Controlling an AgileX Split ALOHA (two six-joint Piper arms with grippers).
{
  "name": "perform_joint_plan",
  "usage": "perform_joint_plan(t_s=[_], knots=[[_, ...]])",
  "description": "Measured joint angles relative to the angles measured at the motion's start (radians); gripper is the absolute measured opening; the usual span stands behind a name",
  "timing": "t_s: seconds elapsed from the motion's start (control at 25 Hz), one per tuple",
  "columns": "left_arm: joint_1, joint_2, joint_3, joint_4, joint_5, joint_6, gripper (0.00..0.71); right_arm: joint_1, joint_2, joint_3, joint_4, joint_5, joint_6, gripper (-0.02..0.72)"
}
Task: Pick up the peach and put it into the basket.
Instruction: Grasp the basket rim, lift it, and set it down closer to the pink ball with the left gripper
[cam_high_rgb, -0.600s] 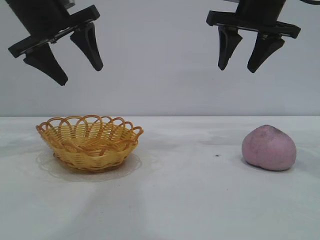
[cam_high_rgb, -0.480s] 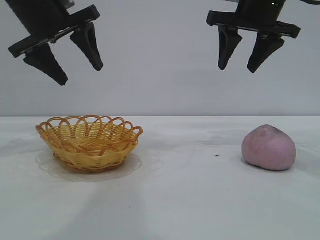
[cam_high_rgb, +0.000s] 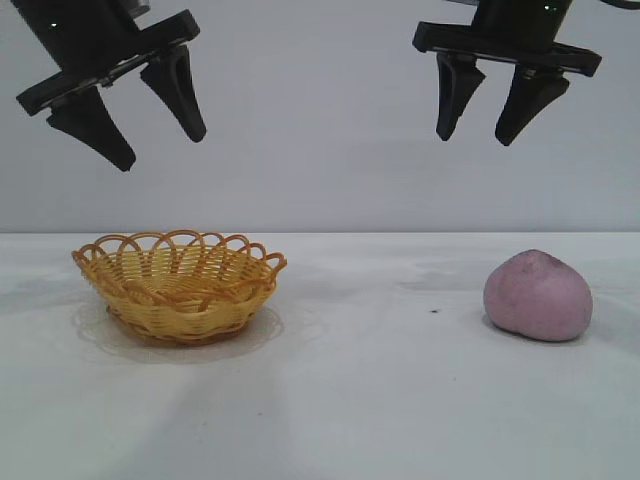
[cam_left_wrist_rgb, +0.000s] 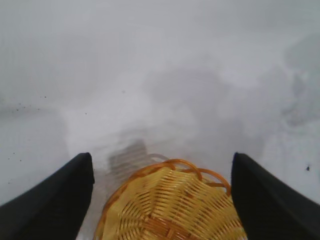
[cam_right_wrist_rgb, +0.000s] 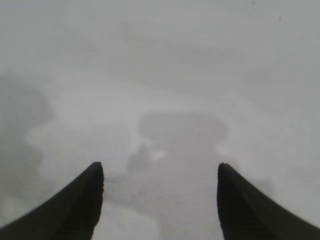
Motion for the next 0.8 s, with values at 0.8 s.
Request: perform_joint_plan(t_s=[0.8], knots=[[0.000, 0.029, -0.220, 0.337, 0.418, 0.051, 0.507, 0.000, 0.000, 0.000, -0.010, 0.025, 0.000, 0.421]])
